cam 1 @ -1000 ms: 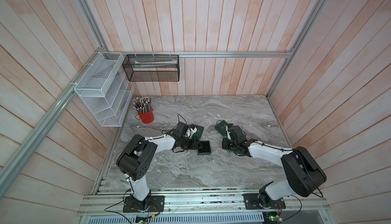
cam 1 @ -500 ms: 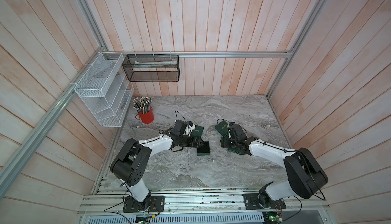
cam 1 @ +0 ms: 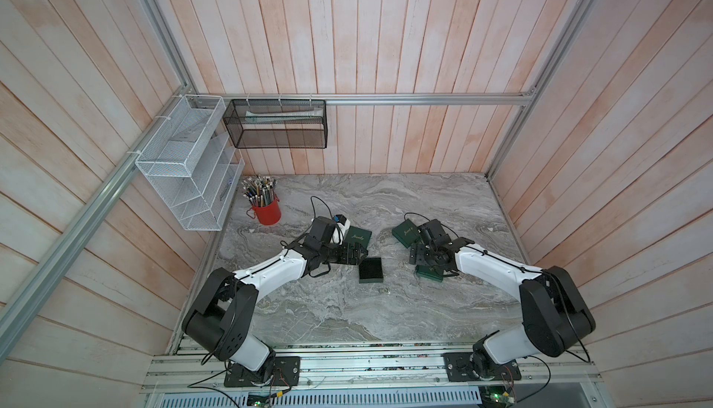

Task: Take the rings out of the lift-off lid box
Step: Place the jewelry box at the center of the board, then pick up the lid from the center of the board.

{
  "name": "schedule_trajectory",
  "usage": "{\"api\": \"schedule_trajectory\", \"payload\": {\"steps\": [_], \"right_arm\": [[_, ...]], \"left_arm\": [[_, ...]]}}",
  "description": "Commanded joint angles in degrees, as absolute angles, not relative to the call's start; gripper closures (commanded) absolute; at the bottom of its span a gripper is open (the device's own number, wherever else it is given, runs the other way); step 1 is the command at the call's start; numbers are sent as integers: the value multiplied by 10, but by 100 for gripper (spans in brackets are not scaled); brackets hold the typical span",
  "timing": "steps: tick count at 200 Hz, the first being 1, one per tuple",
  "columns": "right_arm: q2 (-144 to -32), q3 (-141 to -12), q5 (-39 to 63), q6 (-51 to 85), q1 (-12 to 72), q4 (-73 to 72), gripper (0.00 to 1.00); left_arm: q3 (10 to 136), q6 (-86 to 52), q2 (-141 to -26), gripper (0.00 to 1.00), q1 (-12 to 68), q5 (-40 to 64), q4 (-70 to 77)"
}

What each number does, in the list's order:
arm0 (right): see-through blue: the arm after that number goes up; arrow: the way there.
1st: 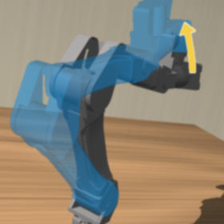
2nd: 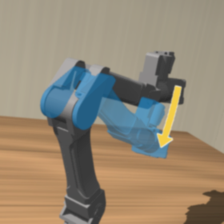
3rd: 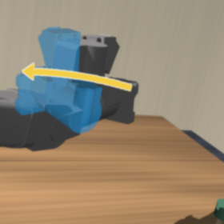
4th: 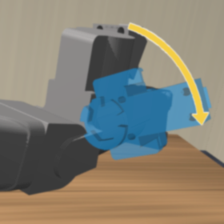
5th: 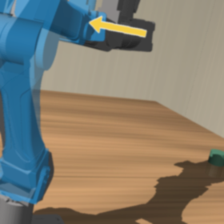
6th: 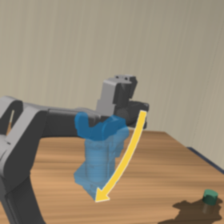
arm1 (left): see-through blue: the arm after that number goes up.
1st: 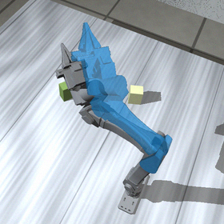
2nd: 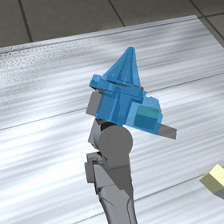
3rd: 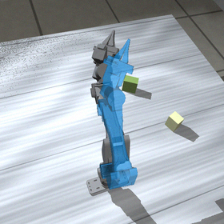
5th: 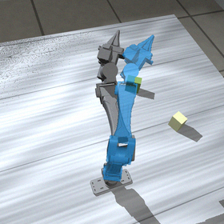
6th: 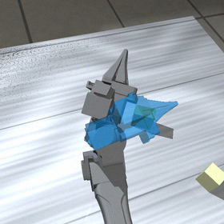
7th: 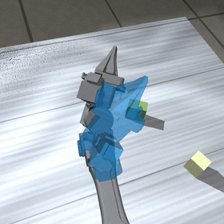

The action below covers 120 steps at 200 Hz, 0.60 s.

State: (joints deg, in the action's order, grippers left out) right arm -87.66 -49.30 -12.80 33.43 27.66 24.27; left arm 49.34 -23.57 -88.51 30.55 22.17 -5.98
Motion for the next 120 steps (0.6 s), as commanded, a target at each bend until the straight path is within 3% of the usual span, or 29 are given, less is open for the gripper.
{"api": "schedule_trajectory", "payload": {"steps": [1,85,120], "right_arm": [[-893,-506,-146,341,273,288,7],[-880,-506,-213,372,273,322,4],[-864,-472,-140,388,250,284,2]], "left_arm": [[475,-234,-868,0,312,212,-41],[476,-235,-891,0,320,239,-21],[476,-234,-894,0,320,237,-16]]}}
